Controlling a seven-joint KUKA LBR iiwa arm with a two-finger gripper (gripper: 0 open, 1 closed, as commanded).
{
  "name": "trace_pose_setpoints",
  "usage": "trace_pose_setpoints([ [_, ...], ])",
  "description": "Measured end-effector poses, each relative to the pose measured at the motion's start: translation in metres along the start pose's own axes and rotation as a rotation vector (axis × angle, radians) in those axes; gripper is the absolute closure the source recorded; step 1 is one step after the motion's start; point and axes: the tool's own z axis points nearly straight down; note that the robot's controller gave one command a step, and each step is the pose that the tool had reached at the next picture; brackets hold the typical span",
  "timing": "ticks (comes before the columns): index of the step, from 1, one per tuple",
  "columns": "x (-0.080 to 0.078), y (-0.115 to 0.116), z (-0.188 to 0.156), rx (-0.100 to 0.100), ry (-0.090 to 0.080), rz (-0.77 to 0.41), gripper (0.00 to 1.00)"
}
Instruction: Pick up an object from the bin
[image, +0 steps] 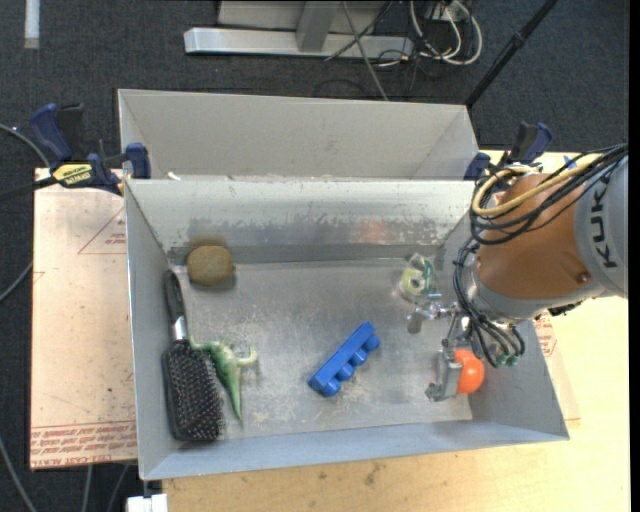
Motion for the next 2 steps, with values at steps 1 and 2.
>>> trace_pose_setpoints([
  [1, -0.002, 0.000, -0.004, 0.001, -0.007, -0.002, 0.00],
  [2, -0.021, 0.047, 0.034, 0.002, -0.012, -0.067, 0.00],
])
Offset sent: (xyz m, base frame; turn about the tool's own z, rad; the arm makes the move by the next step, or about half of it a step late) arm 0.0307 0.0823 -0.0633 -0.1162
